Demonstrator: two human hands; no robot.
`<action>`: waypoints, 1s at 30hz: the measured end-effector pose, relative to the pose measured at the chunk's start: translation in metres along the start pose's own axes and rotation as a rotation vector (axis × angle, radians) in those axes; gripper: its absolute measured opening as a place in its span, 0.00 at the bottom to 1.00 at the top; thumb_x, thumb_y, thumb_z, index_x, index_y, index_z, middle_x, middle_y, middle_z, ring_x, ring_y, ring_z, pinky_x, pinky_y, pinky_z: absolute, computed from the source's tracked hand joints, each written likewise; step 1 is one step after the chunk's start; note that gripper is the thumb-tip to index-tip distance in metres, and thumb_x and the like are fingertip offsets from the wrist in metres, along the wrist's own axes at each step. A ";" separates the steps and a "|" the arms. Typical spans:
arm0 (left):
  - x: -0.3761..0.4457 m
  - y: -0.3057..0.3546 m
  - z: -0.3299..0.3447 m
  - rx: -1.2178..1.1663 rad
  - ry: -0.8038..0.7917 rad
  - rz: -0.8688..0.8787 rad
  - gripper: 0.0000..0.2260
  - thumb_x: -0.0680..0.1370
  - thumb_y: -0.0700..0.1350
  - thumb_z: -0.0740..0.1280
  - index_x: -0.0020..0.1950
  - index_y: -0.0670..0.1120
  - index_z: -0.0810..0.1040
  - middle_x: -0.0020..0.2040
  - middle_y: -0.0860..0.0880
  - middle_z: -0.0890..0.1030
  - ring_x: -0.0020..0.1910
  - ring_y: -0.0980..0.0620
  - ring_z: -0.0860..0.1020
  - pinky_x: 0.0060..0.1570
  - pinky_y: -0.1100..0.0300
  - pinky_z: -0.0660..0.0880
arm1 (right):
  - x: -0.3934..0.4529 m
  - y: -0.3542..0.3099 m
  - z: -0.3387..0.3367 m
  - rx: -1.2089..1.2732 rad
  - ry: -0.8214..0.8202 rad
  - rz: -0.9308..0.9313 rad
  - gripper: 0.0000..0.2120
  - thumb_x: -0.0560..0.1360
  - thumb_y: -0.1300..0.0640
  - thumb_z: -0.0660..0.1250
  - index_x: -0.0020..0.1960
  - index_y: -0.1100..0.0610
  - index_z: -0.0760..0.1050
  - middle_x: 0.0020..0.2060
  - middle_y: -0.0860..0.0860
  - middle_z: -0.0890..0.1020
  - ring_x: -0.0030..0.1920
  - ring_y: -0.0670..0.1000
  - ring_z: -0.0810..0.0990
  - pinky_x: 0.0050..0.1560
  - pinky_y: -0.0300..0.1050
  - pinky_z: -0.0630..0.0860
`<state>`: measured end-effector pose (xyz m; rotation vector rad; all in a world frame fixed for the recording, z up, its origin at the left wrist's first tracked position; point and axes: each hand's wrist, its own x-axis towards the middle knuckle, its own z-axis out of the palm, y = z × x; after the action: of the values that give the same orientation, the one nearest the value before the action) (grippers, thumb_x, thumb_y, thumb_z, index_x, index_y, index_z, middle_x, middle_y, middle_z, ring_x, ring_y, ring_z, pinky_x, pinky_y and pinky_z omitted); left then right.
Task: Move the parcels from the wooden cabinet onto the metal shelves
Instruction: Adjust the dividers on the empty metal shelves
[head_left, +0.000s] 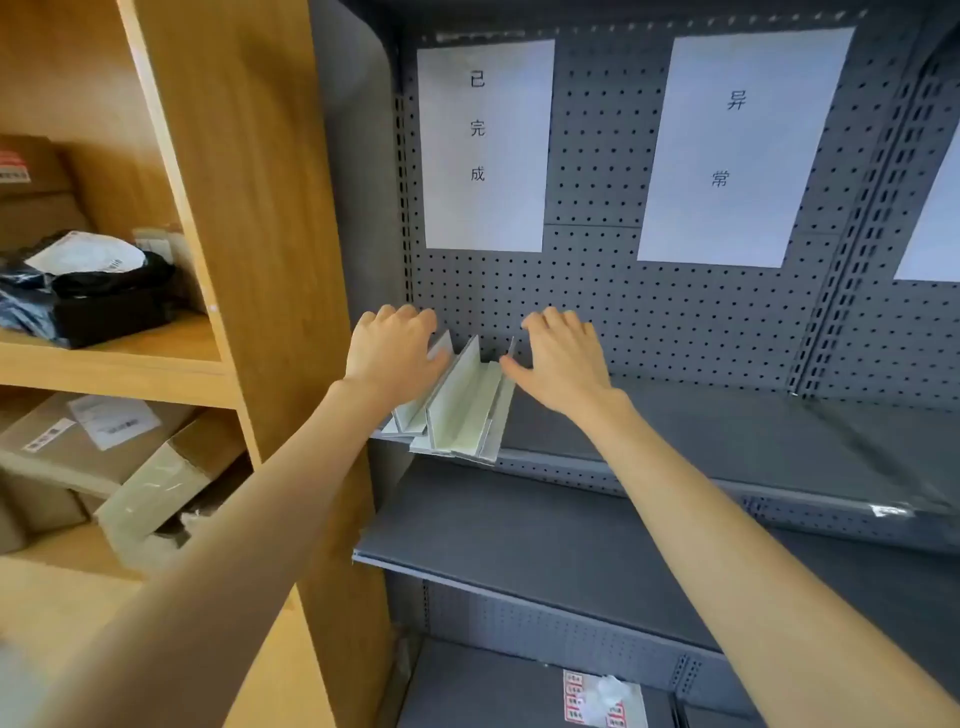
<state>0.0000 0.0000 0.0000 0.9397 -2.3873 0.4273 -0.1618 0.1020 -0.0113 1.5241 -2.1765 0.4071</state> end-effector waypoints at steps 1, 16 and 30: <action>0.004 -0.003 0.005 0.000 -0.022 0.001 0.18 0.80 0.53 0.58 0.64 0.45 0.74 0.58 0.44 0.79 0.56 0.44 0.76 0.54 0.52 0.72 | 0.005 -0.004 0.007 -0.009 -0.015 0.012 0.22 0.78 0.45 0.60 0.64 0.59 0.70 0.60 0.54 0.74 0.60 0.56 0.70 0.59 0.48 0.66; 0.050 -0.011 0.100 -0.060 -0.192 0.054 0.16 0.78 0.54 0.61 0.57 0.42 0.75 0.51 0.44 0.79 0.50 0.43 0.77 0.46 0.54 0.70 | 0.052 -0.029 0.084 0.098 -0.245 0.349 0.30 0.76 0.42 0.63 0.68 0.63 0.65 0.62 0.58 0.74 0.63 0.61 0.72 0.57 0.52 0.69; 0.064 0.003 0.125 -0.079 -0.334 -0.060 0.08 0.79 0.46 0.62 0.44 0.44 0.66 0.32 0.50 0.65 0.37 0.46 0.71 0.33 0.60 0.61 | 0.066 -0.025 0.099 0.380 -0.389 0.534 0.14 0.74 0.65 0.62 0.34 0.57 0.60 0.36 0.53 0.72 0.31 0.53 0.76 0.26 0.39 0.65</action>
<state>-0.0870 -0.0897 -0.0638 1.1166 -2.6414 0.1608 -0.1761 -0.0075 -0.0628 1.2507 -2.9577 0.7858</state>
